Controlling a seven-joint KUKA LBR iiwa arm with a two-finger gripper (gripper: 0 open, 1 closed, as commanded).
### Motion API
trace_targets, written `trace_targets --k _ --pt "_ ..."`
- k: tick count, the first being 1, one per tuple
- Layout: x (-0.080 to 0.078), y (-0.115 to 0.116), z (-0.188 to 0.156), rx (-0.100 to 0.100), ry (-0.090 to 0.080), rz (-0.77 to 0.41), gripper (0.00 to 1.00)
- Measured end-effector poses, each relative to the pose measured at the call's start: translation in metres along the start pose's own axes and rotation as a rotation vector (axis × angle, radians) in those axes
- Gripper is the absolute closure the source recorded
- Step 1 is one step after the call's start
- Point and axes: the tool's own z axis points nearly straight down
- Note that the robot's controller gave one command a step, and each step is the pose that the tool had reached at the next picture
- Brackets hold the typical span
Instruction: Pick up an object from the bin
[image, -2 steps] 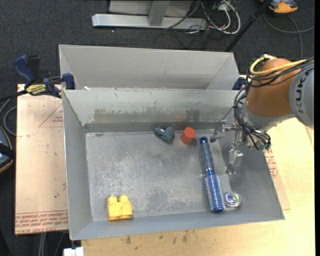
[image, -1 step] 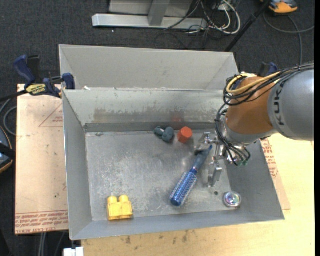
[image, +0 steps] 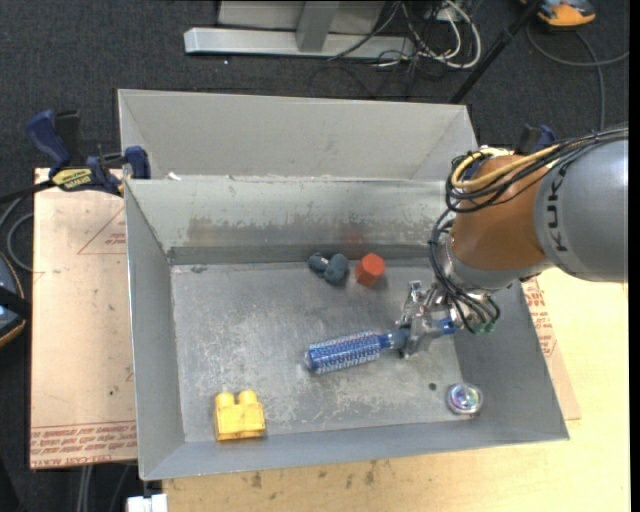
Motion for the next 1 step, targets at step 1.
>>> trace_targets --k 1 --pt "-0.0159 -0.0004 -0.1332 0.002 -0.008 -0.037 1.0"
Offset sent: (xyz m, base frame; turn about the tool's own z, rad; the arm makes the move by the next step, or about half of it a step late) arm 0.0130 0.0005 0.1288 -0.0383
